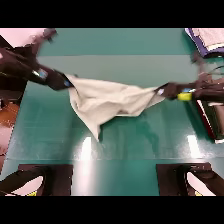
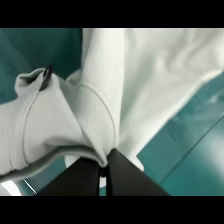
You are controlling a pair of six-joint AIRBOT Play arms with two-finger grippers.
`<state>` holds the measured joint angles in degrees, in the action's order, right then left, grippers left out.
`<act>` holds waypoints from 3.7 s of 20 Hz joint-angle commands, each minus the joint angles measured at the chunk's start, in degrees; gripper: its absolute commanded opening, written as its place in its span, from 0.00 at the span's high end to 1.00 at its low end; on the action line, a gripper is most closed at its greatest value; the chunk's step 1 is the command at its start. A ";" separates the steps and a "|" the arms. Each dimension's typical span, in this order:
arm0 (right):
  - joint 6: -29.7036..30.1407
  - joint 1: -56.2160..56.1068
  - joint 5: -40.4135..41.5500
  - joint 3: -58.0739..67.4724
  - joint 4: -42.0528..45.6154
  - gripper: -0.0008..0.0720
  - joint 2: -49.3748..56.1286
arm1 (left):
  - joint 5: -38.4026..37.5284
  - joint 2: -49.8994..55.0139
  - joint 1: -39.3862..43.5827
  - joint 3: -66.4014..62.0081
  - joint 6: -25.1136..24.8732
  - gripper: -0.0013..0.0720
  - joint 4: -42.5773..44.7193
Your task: Fold the shirts.
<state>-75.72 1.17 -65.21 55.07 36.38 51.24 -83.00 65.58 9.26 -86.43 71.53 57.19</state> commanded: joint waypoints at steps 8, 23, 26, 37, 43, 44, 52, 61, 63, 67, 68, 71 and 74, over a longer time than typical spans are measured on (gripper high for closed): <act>-11.30 7.58 -12.59 27.43 13.05 0.97 -15.19 | -5.75 -11.50 -0.02 -31.89 4.96 0.95 2.16; -10.71 -4.98 -2.67 17.05 13.11 0.97 24.52 | 20.04 -6.23 -0.02 24.37 -1.01 0.95 6.60; -9.97 -4.85 2.05 20.44 13.16 0.85 29.53 | 25.86 0.50 -0.02 22.58 -0.81 0.88 7.21; -4.50 3.45 -14.38 29.33 13.25 0.40 21.00 | 4.07 5.35 -19.96 20.13 -3.74 0.26 3.21; -4.52 3.80 -14.40 29.33 13.22 0.40 16.87 | 16.26 5.70 -20.90 41.42 -11.65 0.26 -4.92; -4.55 3.82 -14.53 29.33 13.16 0.40 16.87 | 17.55 5.70 -20.90 43.12 -12.02 0.26 -5.40; -4.57 3.58 -16.39 29.33 13.16 0.40 16.87 | 19.08 5.73 -20.90 46.27 -11.96 0.26 -6.54; -4.57 3.58 -18.14 29.33 13.18 0.40 16.87 | 18.91 5.57 -14.75 48.06 -9.81 0.94 -6.82; -4.55 3.58 -18.18 29.33 13.18 0.40 16.87 | 13.14 4.46 -14.75 46.10 -7.34 0.95 -4.22; -4.50 3.58 -18.18 29.33 13.25 0.40 16.87 | 3.82 -8.85 -13.22 45.31 -0.35 0.95 2.73; -4.50 3.58 -18.16 29.33 13.22 0.40 16.90 | 0.68 -12.50 -12.20 45.31 0.61 0.95 4.04; -3.89 3.58 -17.46 29.33 13.22 0.40 16.90 | -8.76 -19.10 -8.41 45.31 0.74 0.95 4.35; -3.76 3.58 -17.44 29.33 13.22 0.40 16.90 | -14.14 -19.65 -4.48 45.31 2.12 0.95 4.79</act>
<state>-79.75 4.80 -82.91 84.33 49.58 68.16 -89.80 48.58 1.69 -41.04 72.01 60.69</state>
